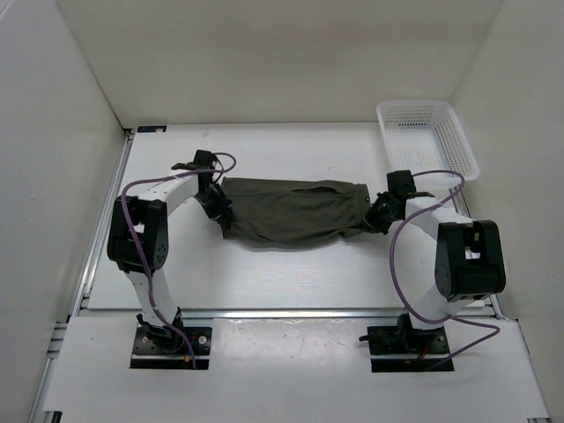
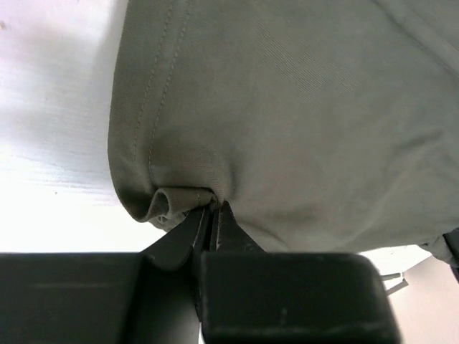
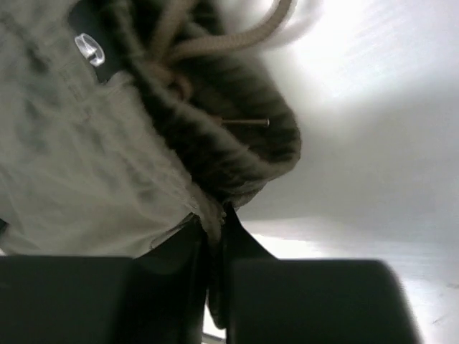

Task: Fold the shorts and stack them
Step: Fold the shorts

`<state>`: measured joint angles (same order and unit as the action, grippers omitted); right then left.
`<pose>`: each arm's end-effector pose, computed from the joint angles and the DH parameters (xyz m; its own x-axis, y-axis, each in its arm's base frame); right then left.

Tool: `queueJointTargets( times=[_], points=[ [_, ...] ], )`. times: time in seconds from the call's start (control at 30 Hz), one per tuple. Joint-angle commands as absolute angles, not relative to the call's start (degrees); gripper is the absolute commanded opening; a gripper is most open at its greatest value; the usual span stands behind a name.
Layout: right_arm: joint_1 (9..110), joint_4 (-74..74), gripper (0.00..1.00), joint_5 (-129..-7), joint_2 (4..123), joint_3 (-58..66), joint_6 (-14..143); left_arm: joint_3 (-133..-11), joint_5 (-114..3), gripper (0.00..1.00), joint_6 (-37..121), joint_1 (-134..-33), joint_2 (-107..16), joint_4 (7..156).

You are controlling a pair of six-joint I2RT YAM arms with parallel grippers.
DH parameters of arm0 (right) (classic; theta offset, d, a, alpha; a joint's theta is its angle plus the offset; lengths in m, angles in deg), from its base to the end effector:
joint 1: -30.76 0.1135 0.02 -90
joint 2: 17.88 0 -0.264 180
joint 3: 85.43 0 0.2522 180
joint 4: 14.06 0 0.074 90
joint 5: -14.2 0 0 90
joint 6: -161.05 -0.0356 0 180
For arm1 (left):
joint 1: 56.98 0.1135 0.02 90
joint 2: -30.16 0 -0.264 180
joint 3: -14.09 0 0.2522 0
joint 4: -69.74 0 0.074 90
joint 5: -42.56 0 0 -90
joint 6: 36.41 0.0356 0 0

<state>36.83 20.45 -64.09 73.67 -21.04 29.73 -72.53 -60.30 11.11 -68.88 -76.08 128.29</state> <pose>0.3007 0.0392 0.1665 -0.7890 0.5663 -0.2384 0.4282 0.7851 0.4475 0.3444 -0.0807 0.1759 -0.8723 -0.4890 -0.0041 -0.4656 0.8329 -0.2991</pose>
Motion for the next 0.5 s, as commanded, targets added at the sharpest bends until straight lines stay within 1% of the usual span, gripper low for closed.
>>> queueJointTargets(
  times=[0.0,0.03,0.13,0.17,0.2,0.3,0.33,0.43,0.47],
  points=[
    [36.8,19.8,0.03,-65.3,73.6,-16.5,31.8,-75.9,-58.5,0.1,12.3,-67.8,-72.8,128.4],
    [36.8,20.7,0.01,-65.3,73.6,-16.5,32.4,-75.9,-58.5,0.1,12.8,-67.3,-72.2,128.9],
    [36.8,21.2,0.0,-66.0,72.0,-17.3,32.4,-75.9,-58.6,0.12,14.2,-67.3,-71.5,129.5],
    [36.8,21.2,0.0,-66.0,71.5,-17.3,32.4,-75.9,-60.0,0.27,14.7,-67.3,-71.5,129.5],
    [36.8,21.2,0.0,-66.5,71.5,-17.3,32.4,-75.3,-60.0,0.38,14.7,-67.3,-71.5,130.2],
    [36.8,21.2,0.0,-66.5,71.5,-18.5,32.9,-72.5,-60.0,0.81,15.3,-67.3,-69.6,130.7],
    [36.8,21.2,0.0,-66.5,71.5,-18.5,32.9,-70.4,-60.0,0.89,15.3,-67.3,-68.9,130.7],
    [36.8,21.8,0.0,-66.5,71.5,-19.0,32.9,-67.5,-60.0,0.92,14.7,-67.3,-67.7,130.7],
    [36.8,21.8,0.0,-66.5,71.5,-19.0,32.9,-66.3,-59.4,0.91,14.0,-67.9,-67.7,130.7]
  ],
)
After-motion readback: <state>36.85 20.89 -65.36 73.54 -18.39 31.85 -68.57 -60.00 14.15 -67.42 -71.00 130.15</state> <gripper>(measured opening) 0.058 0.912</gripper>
